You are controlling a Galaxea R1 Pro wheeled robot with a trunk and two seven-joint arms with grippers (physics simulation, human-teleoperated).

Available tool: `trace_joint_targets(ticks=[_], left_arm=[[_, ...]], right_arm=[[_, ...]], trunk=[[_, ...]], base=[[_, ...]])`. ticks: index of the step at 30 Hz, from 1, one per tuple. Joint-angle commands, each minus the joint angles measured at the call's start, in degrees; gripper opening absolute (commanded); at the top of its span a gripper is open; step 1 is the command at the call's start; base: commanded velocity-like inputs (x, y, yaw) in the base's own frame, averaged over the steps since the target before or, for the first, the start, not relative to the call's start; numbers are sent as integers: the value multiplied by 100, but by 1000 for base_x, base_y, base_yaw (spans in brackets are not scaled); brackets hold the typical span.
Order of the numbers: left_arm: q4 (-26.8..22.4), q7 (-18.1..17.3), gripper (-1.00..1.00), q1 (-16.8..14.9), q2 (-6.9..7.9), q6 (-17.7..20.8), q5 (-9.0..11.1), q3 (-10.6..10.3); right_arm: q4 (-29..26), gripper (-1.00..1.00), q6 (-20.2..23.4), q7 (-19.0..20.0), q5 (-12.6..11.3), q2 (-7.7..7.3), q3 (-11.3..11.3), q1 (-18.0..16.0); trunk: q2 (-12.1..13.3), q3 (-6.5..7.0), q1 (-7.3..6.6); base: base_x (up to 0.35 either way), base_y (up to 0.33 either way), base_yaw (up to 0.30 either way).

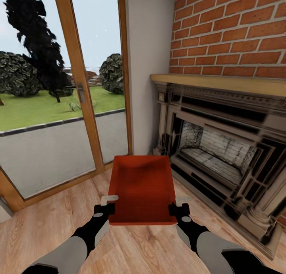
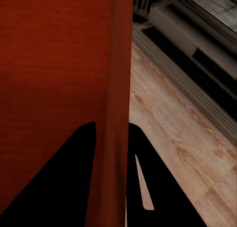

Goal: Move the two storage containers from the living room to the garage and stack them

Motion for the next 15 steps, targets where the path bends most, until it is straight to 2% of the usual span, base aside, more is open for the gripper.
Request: trace_joint_targets(ticks=[1, 15], left_arm=[[-18, 142, -100, -8, 8, -213, -48, 69], [-18, 142, -100, -8, 8, -213, -48, 69]], right_arm=[[23, -100, -14, -50, -25, -1, -198, -2], [23, -100, -14, -49, -26, -1, -198, 1]], trunk=[[-4, 3, 0], [-4, 129, 0]], base=[[0, 0, 0], [0, 0, 0]])
